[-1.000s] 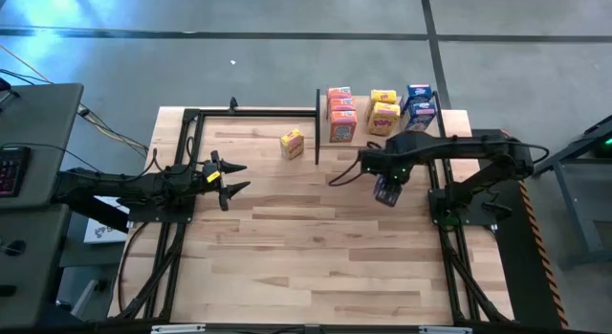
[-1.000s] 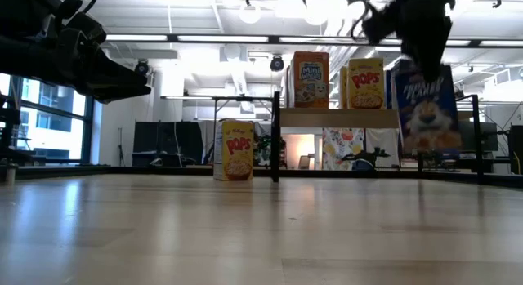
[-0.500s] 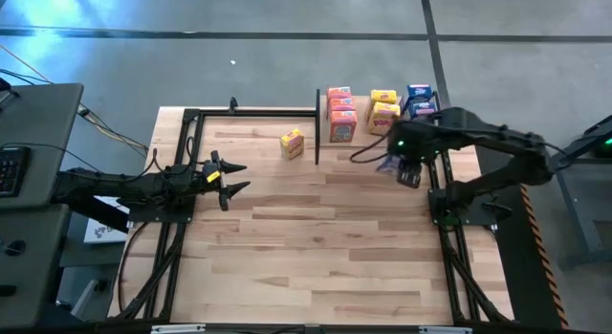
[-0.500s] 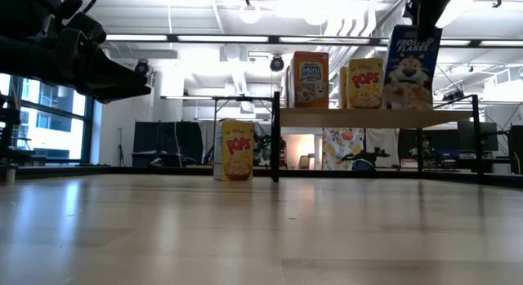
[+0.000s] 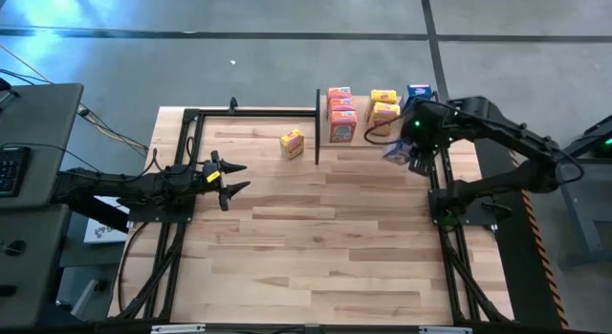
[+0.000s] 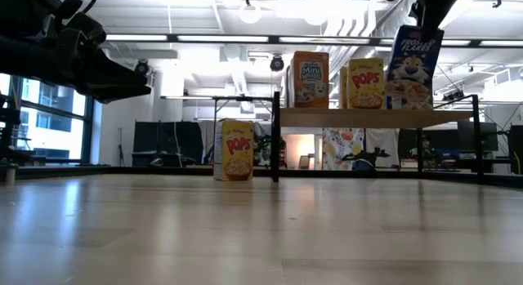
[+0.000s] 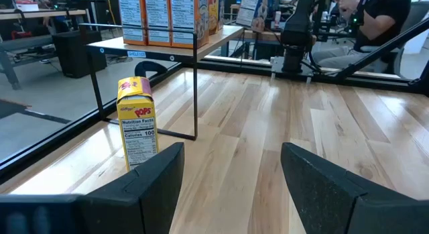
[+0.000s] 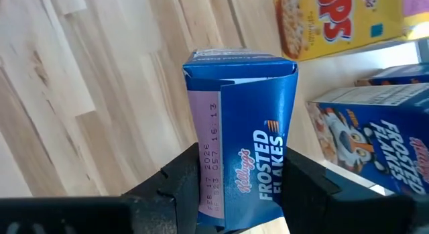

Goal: Stack cereal on shelf
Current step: Put the blue cereal box on the shelf aligned with the other blue cereal boxes

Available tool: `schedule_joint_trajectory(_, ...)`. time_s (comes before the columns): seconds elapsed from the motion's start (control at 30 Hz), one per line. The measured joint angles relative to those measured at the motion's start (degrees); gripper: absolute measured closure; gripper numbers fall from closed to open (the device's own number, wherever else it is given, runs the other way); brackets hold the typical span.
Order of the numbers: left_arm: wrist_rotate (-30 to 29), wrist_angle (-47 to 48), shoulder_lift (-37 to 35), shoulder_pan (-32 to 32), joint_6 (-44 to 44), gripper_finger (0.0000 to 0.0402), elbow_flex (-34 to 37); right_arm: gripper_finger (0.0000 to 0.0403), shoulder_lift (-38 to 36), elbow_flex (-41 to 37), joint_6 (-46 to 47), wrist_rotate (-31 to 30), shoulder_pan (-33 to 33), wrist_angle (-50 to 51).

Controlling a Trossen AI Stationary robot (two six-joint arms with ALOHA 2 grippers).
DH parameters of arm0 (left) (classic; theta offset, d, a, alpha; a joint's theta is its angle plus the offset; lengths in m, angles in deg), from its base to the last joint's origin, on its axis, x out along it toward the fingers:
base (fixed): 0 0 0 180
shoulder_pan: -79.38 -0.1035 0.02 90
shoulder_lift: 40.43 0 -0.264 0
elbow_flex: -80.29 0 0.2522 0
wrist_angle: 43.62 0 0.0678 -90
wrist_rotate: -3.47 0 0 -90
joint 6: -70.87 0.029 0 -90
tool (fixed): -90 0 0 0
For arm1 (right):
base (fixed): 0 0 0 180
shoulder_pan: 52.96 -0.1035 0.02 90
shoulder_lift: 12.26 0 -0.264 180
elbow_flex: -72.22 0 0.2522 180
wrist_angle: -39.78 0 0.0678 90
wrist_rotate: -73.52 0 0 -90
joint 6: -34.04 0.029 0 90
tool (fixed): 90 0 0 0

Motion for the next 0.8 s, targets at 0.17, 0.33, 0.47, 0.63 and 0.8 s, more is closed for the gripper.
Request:
schedule_joint_trajectory(0.17,0.0,0.0,0.0,0.0,0.0,0.0163,0.0,0.0247,0.0,0.0,-3.1,0.5,3.7,0.0)
schedule_joint_trajectory(0.33,0.0,0.0,0.0,0.0,0.0,0.0163,0.0,0.0247,0.0,0.0,-7.8,0.0,7.6,0.0)
schedule_joint_trajectory(0.47,0.0,0.0,0.0,0.0,0.0,0.0163,0.0,0.0247,0.0,0.0,-8.8,-0.5,9.6,0.0)
schedule_joint_trajectory(0.63,0.0,0.0,0.0,0.0,0.0,0.0163,0.0,0.0247,0.0,0.0,-11.5,-3.8,9.9,0.0)
schedule_joint_trajectory(0.8,0.0,0.0,0.0,0.0,0.0,0.0163,0.0,0.0247,0.0,0.0,-12.4,-6.1,10.1,0.0)
